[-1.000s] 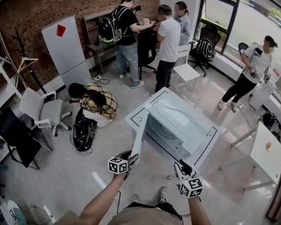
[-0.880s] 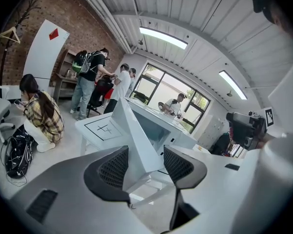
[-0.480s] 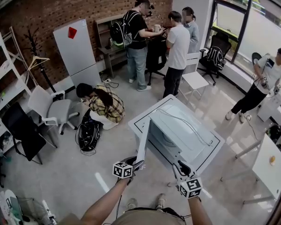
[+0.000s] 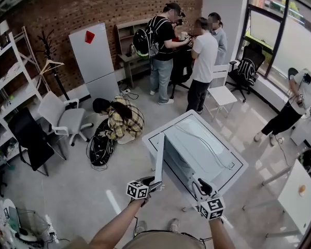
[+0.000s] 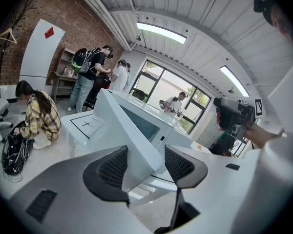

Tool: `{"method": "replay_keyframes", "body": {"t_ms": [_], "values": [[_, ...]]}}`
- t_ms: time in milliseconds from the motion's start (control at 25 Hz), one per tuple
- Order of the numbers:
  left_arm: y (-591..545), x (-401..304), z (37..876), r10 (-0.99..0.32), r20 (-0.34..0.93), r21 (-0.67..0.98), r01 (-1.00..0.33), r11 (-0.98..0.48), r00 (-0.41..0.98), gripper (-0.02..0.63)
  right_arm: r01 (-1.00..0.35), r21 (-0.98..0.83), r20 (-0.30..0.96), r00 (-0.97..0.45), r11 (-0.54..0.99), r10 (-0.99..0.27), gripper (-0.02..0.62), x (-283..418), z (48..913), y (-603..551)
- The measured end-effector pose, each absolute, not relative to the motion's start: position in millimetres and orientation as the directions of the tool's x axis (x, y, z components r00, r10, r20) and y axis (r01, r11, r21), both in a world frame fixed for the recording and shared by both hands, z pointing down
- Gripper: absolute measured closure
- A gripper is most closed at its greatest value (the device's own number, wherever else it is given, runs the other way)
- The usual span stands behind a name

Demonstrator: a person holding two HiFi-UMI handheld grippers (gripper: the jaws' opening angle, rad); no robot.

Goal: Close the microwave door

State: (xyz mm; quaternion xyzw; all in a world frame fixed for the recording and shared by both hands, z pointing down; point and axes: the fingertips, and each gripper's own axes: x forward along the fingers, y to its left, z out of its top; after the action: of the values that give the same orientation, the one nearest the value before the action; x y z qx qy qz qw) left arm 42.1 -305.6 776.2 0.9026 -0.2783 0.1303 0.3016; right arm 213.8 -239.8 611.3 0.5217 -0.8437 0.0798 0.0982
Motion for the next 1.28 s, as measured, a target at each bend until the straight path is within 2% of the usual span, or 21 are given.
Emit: {"method": "replay_keyframes", "body": {"t_ms": [600,1280], "values": [[-303,134,776,-0.382,0.408,0.462,-0.548,-0.697,0.829,0.367,-0.892,-0.028,0.239,-0.443,0.45,-0.864,0.48,287,615,-235],[-317,223,790,-0.239,0.491,0.431,-0.472,-0.769,0.838,0.371,-0.919,-0.037,0.239,-0.389,0.392,-0.89,0.48,352,628,-230]]}}
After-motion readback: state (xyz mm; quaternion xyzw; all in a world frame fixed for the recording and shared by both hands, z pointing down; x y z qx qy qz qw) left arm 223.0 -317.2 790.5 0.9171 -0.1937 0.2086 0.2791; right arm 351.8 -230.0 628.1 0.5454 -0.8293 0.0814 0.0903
